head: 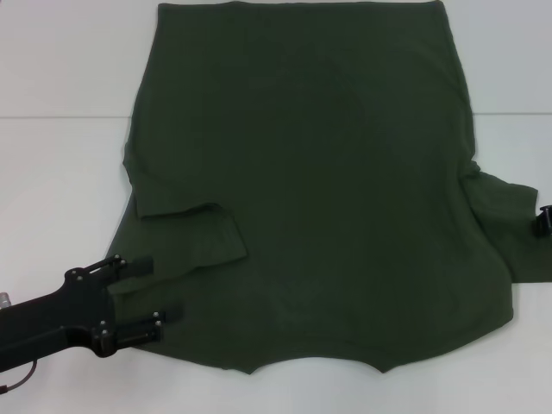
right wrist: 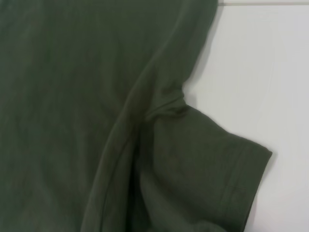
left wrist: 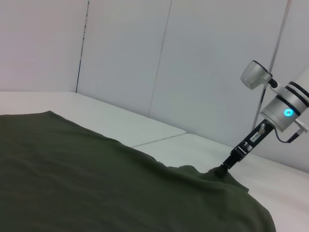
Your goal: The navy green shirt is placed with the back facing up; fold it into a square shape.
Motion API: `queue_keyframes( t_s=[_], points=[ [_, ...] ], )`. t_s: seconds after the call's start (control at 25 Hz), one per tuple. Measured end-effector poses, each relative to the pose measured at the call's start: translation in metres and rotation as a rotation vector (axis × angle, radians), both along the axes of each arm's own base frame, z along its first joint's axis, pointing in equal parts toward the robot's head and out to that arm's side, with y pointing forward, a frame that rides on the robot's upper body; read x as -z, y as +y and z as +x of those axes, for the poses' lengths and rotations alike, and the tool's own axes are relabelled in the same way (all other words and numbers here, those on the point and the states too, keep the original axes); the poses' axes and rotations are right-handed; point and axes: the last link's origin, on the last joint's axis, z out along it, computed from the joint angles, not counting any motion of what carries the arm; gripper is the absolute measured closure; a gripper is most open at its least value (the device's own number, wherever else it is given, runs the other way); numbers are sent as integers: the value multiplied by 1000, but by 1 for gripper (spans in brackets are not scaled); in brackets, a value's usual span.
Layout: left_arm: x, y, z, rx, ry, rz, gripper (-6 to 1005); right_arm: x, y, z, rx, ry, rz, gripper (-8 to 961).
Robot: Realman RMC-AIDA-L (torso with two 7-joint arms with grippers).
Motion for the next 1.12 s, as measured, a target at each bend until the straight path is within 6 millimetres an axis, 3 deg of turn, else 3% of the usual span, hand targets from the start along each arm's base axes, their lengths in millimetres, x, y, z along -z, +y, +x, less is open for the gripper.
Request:
queue_keyframes(
  t_s=[0.4,0.96,1.12],
  points=[
    [-1,0,-1,-2,0,4,136,-8,0,2,5,9,35,898],
    [-3,2,1,2,-6,4,136,-59,-12,29,65,47,204,913],
    [-4,2,1,3,-4,5,136,-64,-10,27,48,47,216,913]
  ],
)
